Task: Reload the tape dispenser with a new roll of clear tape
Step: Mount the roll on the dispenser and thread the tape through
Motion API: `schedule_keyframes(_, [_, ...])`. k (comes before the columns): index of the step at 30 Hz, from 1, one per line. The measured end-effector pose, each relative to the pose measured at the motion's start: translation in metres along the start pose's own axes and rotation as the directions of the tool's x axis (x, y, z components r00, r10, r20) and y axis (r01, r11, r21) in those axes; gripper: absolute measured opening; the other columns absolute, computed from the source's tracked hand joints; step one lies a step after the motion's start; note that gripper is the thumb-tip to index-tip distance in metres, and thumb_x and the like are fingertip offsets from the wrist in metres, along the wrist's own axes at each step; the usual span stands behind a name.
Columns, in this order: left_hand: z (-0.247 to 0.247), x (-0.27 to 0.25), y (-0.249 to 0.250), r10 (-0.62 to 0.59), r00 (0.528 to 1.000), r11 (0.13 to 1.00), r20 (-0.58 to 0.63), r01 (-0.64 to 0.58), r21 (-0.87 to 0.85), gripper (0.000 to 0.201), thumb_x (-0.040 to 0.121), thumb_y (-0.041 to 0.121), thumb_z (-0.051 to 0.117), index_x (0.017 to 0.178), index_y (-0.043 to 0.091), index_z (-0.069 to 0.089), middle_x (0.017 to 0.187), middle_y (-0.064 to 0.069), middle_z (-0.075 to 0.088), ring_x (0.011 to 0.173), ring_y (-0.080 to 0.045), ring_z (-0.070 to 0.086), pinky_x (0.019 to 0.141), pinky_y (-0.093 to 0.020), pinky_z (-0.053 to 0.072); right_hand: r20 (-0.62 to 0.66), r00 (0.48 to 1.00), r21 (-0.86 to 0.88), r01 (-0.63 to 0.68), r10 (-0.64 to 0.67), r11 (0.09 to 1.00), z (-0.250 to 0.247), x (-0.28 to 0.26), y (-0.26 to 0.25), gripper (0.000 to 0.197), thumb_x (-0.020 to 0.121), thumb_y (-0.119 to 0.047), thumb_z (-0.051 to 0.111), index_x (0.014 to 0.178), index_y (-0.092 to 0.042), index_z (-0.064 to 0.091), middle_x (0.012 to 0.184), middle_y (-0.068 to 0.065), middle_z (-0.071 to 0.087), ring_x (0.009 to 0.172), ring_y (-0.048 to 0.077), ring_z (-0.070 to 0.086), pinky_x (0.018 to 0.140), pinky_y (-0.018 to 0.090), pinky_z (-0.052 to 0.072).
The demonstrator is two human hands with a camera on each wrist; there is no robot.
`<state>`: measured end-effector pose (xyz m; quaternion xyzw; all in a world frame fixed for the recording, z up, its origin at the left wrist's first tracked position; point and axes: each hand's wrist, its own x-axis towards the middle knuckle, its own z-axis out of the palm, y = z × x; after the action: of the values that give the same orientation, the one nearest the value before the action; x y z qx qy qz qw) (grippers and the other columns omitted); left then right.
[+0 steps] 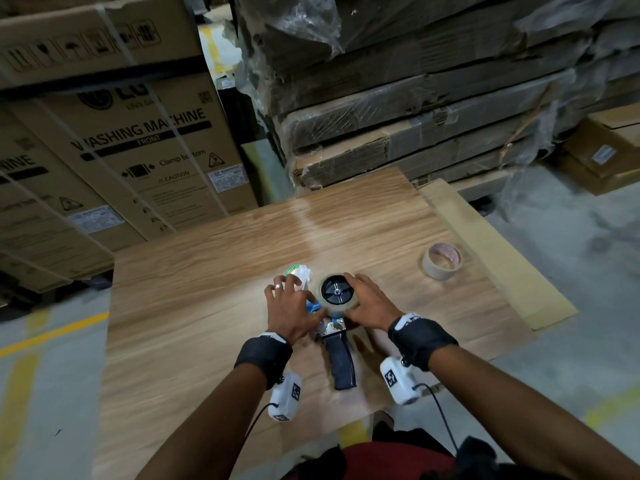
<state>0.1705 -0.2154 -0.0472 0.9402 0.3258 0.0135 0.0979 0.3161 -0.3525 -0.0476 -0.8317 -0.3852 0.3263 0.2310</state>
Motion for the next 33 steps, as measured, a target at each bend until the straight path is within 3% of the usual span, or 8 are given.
schedule_keyframes(3, [0.001, 0.004, 0.009, -0.029, 0.986, 0.995, 0.163, 0.014, 0.094, 0.066, 0.067, 0.08, 0.063, 0.109, 0.03, 0.075, 0.14, -0.005, 0.046, 0.136, -0.034, 0.03, 0.104, -0.044, 0.029, -0.068, 0.997, 0.019, 0.028, -0.027, 0.999, 0.008, -0.018, 0.001, 0.09, 0.081, -0.023, 0.069, 0.16, -0.021, 0.025, 0.164, 0.014, 0.02, 0.148, 0.034, 0.035, 0.118, 0.038, 0.037])
schedule_keyframes(6, [0.006, 0.011, 0.013, -0.076, 0.969, 0.992, 0.234, 0.05, 0.115, 0.072, 0.066, 0.077, 0.067, 0.114, 0.025, 0.072, 0.145, -0.007, 0.041, 0.141, -0.035, 0.025, 0.107, -0.046, 0.03, -0.098, 0.995, 0.012, 0.019, -0.018, 1.0, 0.016, -0.034, -0.002, 0.078, 0.087, -0.01, 0.063, 0.158, -0.018, 0.032, 0.163, 0.014, 0.019, 0.143, 0.033, 0.043, 0.111, 0.033, 0.042])
schedule_keyframes(14, [0.02, 0.006, 0.005, -0.13, 0.974, 0.98, 0.186, 0.155, -0.126, 0.039, 0.076, 0.05, 0.077, 0.107, 0.027, 0.077, 0.14, -0.005, 0.049, 0.136, -0.036, 0.031, 0.103, -0.043, 0.037, -0.105, 0.994, 0.089, 0.006, 0.003, 0.996, 0.029, -0.057, -0.008, 0.072, 0.084, -0.001, 0.06, 0.152, -0.016, 0.042, 0.157, 0.014, 0.024, 0.132, 0.028, 0.053, 0.105, 0.026, 0.044])
schedule_keyframes(17, [0.023, 0.005, 0.005, -0.152, 0.973, 0.954, 0.171, 0.19, -0.231, 0.036, 0.073, 0.046, 0.081, 0.102, 0.025, 0.079, 0.135, -0.004, 0.052, 0.132, -0.035, 0.032, 0.101, -0.041, 0.038, -0.125, 0.992, 0.112, 0.017, -0.003, 0.994, 0.033, -0.06, -0.012, 0.071, 0.084, -0.002, 0.061, 0.151, -0.017, 0.044, 0.151, 0.012, 0.027, 0.111, 0.026, 0.064, 0.101, 0.03, 0.049])
schedule_keyframes(21, [0.024, 0.003, 0.004, -0.168, 0.976, 0.955, 0.139, 0.196, -0.224, 0.037, 0.073, 0.046, 0.081, 0.105, 0.026, 0.078, 0.144, -0.006, 0.046, 0.135, -0.035, 0.031, 0.103, -0.042, 0.04, -0.131, 0.991, 0.094, 0.017, -0.005, 0.995, 0.043, -0.063, -0.014, 0.07, 0.081, -0.003, 0.064, 0.147, -0.017, 0.046, 0.15, 0.008, 0.023, 0.115, 0.028, 0.06, 0.099, 0.037, 0.053])
schedule_keyframes(25, [0.02, 0.003, 0.008, -0.143, 0.981, 0.97, 0.134, 0.166, -0.18, 0.038, 0.078, 0.038, 0.076, 0.111, 0.019, 0.075, 0.153, -0.008, 0.036, 0.138, -0.036, 0.029, 0.102, -0.042, 0.041, -0.201, 0.98, 0.082, 0.019, -0.002, 0.996, 0.056, -0.066, -0.017, 0.052, 0.08, -0.009, 0.065, 0.129, -0.022, 0.056, 0.136, 0.001, 0.033, 0.106, 0.025, 0.063, 0.094, 0.037, 0.054])
schedule_keyframes(28, [0.019, 0.004, 0.015, -0.207, 0.96, 0.947, 0.187, 0.245, -0.209, 0.03, 0.078, 0.035, 0.076, 0.105, 0.022, 0.077, 0.148, -0.006, 0.043, 0.139, -0.035, 0.028, 0.103, -0.043, 0.039, -0.214, 0.976, 0.078, -0.027, 0.043, 0.997, 0.065, -0.066, -0.019, 0.049, 0.079, -0.026, 0.074, 0.123, -0.023, 0.053, 0.138, 0.007, 0.04, 0.111, 0.028, 0.062, 0.093, 0.032, 0.05])
schedule_keyframes(33, [0.027, 0.0, 0.02, -0.251, 0.951, 0.89, 0.182, 0.301, -0.343, 0.019, 0.07, 0.03, 0.079, 0.088, 0.025, 0.079, 0.147, -0.005, 0.041, 0.14, -0.033, 0.024, 0.107, -0.043, 0.029, -0.218, 0.963, 0.176, -0.122, 0.16, 0.977, 0.071, -0.058, -0.019, 0.051, 0.071, -0.028, 0.088, 0.111, -0.02, 0.059, 0.111, -0.001, 0.055, 0.106, 0.022, 0.06, 0.079, 0.023, 0.037])
